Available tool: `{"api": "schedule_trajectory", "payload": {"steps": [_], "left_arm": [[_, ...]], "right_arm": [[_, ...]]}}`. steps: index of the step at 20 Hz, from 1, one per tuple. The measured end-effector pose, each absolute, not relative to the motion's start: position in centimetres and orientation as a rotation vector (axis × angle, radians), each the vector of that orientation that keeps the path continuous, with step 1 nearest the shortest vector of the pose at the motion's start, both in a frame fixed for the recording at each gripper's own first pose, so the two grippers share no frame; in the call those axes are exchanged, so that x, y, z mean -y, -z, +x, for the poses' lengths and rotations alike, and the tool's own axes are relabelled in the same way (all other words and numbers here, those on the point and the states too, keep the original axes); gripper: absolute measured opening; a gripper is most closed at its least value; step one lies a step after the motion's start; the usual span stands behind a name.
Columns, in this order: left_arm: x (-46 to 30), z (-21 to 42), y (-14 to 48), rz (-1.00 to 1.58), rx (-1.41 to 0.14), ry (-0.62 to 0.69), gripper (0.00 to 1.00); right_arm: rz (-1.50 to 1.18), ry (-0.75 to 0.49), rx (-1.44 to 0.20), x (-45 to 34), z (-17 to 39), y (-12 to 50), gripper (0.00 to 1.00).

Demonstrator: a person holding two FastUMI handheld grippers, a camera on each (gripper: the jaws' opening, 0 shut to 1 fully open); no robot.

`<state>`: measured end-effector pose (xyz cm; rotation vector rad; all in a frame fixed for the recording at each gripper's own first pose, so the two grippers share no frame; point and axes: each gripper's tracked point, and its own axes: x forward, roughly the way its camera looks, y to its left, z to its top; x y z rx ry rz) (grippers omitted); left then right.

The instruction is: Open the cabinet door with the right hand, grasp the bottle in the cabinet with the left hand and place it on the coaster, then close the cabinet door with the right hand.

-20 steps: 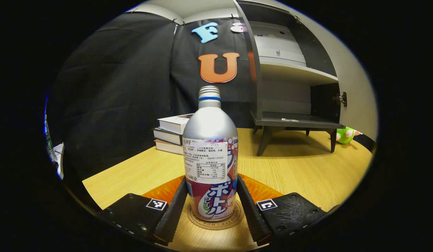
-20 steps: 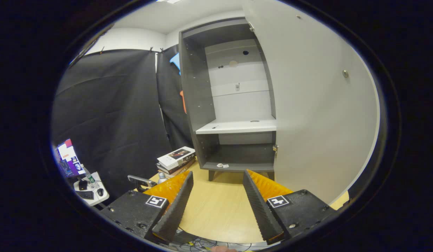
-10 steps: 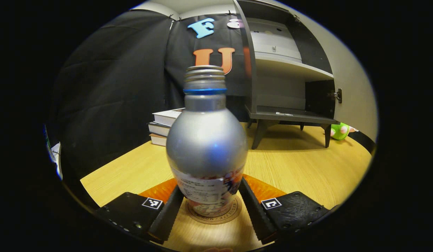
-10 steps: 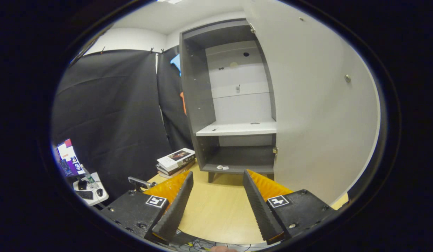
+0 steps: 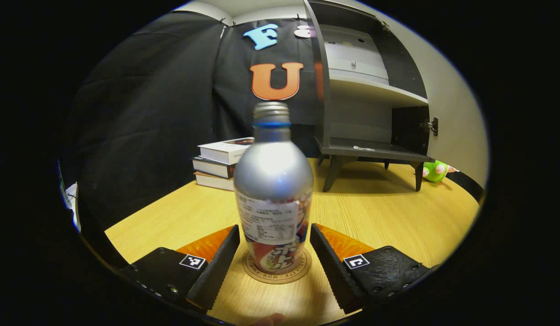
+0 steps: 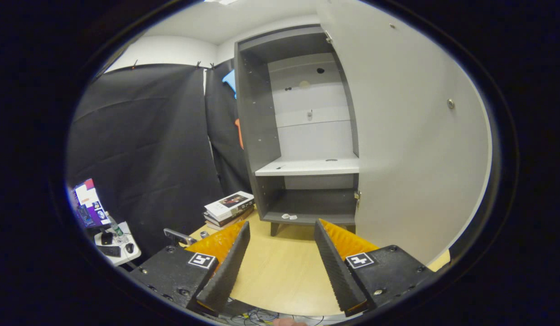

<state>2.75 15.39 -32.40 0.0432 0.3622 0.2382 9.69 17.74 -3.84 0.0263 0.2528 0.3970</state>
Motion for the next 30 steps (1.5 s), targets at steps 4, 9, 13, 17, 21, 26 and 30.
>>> {"api": "schedule_trajectory", "payload": {"steps": [4, 9, 13, 17, 21, 26, 30], "left_arm": [[-15.3, 1.9, 27.9, 0.068, -0.283, -0.239, 0.95], [-12.5, 0.9, 18.9, 0.068, -0.175, -0.189, 0.95], [-9.2, 0.6, 10.0, 0.129, -0.078, -0.162, 0.94], [-4.1, 1.1, 6.2, 0.133, -0.085, -0.075, 1.00], [-0.8, 1.1, 4.2, 0.096, -0.068, 0.003, 1.00], [1.5, 0.7, 3.5, 0.069, -0.064, 0.055, 0.96], [2.2, 0.4, 3.5, 0.085, -0.065, 0.076, 0.96]], "right_arm": [[0.025, -0.411, -0.238, -18.0, 9.2, 3.5, 0.90], [0.040, -0.430, -0.189, -17.8, 8.1, 1.5, 0.90], [0.042, -0.429, -0.082, -16.3, 6.2, -2.9, 0.89], [0.052, -0.355, -0.015, -12.0, 4.0, -7.3, 0.91], [0.057, -0.216, 0.071, -5.0, 1.5, -12.0, 0.91], [-0.023, 0.053, 0.150, 5.7, 1.2, -14.7, 0.97], [0.032, 0.098, 0.103, 8.4, 4.5, -12.6, 0.96]]}}
